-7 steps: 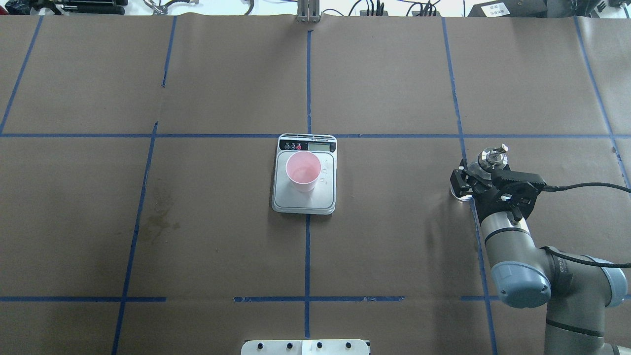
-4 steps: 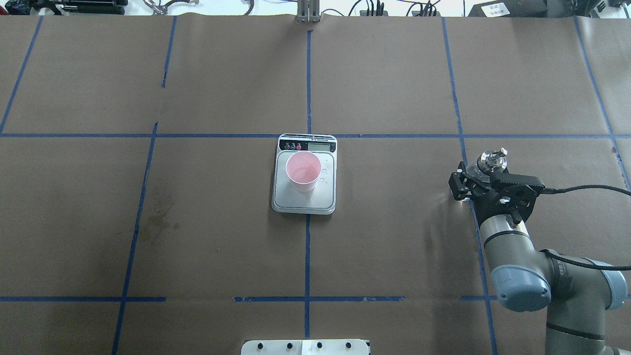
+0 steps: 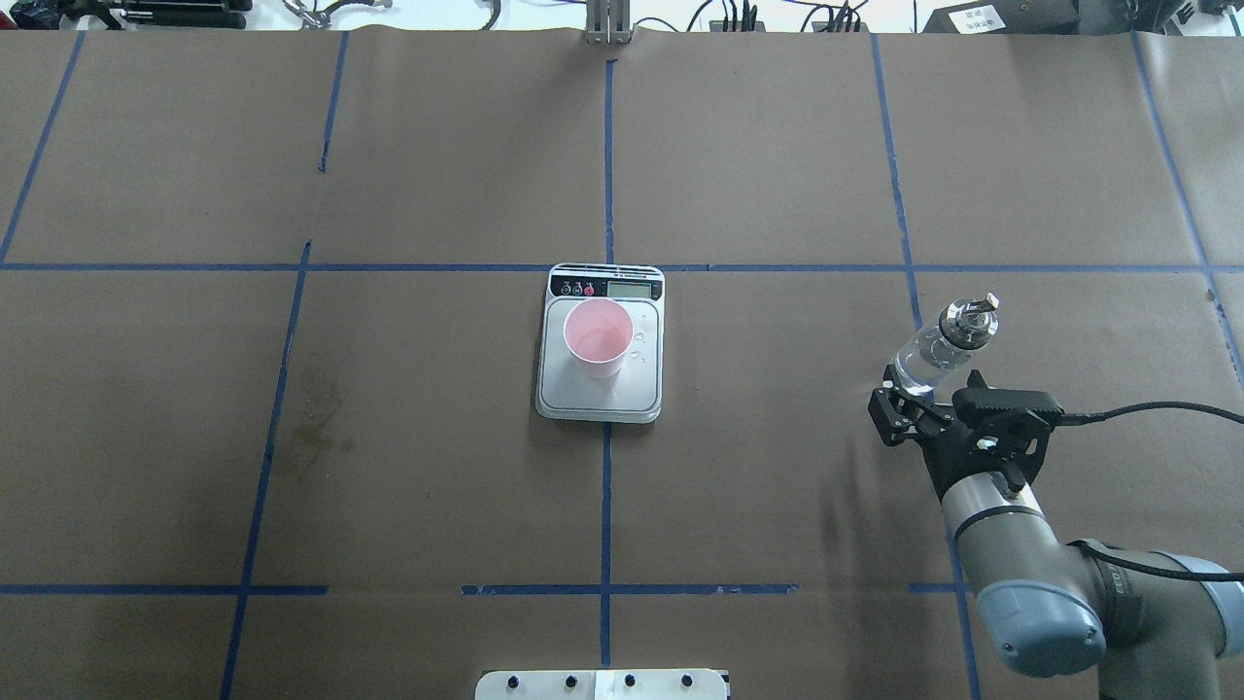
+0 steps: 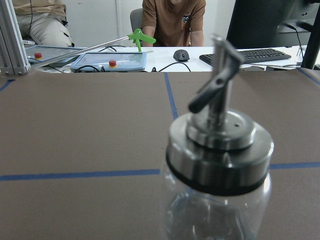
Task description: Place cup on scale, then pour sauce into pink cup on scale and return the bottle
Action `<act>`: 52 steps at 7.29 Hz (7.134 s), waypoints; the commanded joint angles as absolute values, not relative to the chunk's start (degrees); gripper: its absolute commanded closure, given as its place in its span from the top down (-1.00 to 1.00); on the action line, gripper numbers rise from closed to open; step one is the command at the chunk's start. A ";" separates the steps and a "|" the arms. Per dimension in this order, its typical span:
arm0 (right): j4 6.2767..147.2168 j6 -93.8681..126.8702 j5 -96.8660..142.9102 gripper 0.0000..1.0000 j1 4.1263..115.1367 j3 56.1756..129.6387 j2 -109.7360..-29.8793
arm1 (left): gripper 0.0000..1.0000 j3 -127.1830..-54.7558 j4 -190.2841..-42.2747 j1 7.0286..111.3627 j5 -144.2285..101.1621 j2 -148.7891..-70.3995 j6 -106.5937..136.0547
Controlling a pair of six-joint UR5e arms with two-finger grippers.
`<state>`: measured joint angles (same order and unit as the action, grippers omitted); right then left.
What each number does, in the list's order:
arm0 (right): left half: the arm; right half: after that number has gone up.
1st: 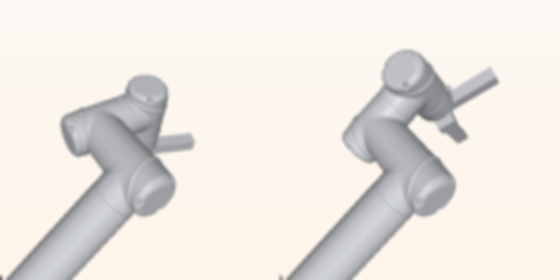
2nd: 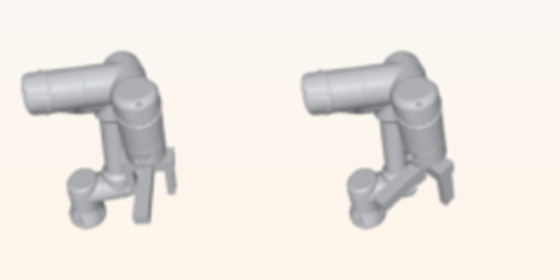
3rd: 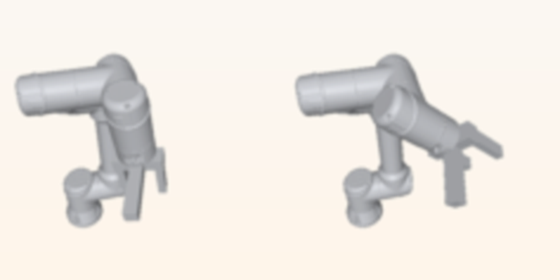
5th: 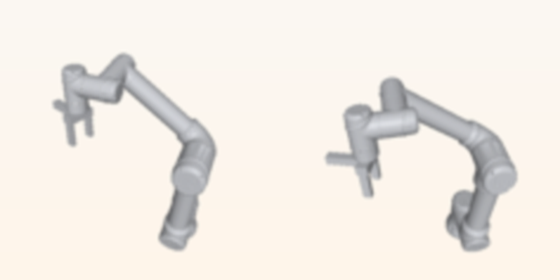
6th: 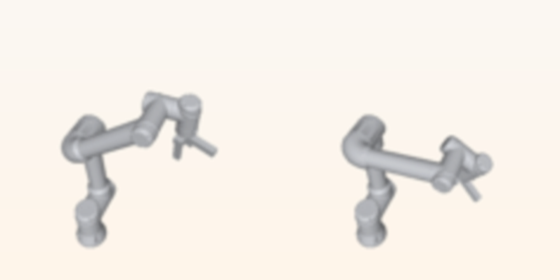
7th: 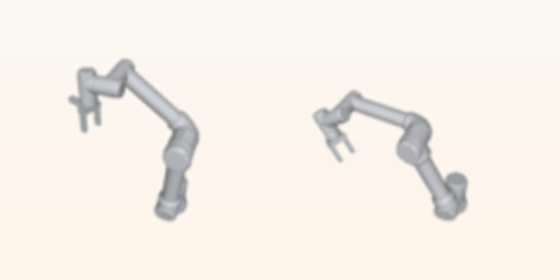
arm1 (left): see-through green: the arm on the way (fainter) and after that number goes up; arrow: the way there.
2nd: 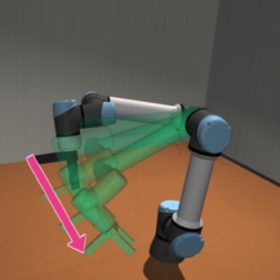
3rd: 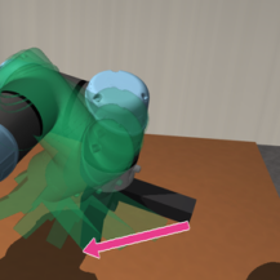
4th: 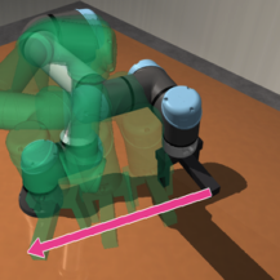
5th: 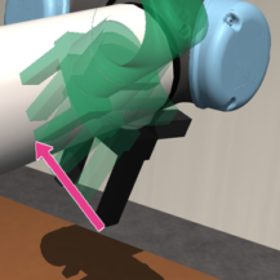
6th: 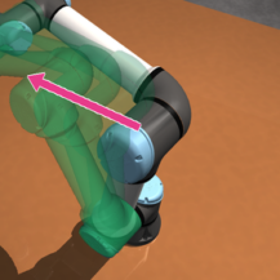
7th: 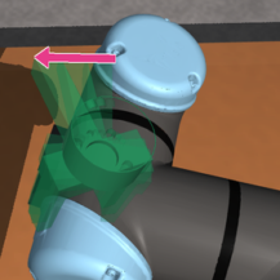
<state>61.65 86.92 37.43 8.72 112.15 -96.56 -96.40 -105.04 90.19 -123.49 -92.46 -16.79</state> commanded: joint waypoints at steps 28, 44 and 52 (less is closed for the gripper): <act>85.43 -17.84 132.80 1.00 90.70 101.52 -98.43 | 1.00 -93.87 -102.04 90.18 -130.17 -82.18 -17.40; 93.96 -0.70 133.59 1.00 89.83 97.38 -90.26 | 1.00 -94.22 -93.43 90.09 -130.34 -84.11 -16.88; 81.91 -0.26 134.03 1.00 89.82 89.74 -89.47 | 1.00 -94.40 -100.46 90.35 -131.83 -83.94 -4.31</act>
<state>81.87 -0.27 133.99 89.83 89.65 -89.52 -94.44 -100.15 90.29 -131.12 -84.14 -4.81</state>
